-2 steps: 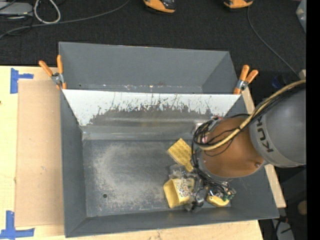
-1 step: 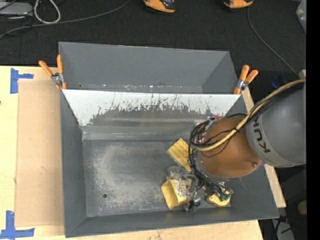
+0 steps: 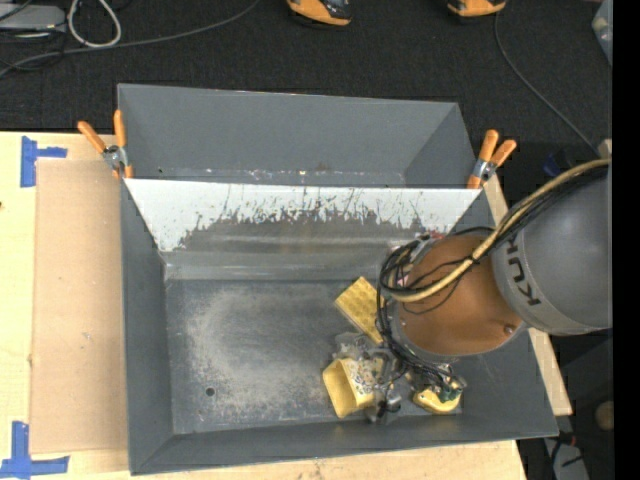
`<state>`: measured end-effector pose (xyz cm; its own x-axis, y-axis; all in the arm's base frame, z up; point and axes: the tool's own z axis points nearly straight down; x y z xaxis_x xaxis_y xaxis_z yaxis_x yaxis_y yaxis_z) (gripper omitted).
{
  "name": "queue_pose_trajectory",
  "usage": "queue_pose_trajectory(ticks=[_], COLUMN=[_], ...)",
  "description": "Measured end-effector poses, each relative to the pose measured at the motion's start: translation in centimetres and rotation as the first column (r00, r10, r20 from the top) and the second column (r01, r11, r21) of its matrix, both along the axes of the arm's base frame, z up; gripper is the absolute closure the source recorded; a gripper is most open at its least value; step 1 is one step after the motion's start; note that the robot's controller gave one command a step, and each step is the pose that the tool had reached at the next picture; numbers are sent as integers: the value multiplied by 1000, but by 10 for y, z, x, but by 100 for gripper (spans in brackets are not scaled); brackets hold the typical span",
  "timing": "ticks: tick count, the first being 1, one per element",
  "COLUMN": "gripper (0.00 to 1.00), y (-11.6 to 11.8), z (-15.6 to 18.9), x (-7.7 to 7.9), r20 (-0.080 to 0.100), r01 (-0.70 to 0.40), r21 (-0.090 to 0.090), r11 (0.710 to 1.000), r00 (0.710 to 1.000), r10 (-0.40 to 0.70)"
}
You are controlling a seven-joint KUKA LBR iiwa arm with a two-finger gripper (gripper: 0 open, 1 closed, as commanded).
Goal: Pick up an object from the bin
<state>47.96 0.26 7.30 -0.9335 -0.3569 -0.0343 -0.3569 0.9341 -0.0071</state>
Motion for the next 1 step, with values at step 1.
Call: queue_pose_trajectory(ticks=[1], gripper=[100], y=[0], z=[3], x=[0], r20=[-1], r01=[0], r21=[0], r11=[1000], r00=[1000], r10=[0])
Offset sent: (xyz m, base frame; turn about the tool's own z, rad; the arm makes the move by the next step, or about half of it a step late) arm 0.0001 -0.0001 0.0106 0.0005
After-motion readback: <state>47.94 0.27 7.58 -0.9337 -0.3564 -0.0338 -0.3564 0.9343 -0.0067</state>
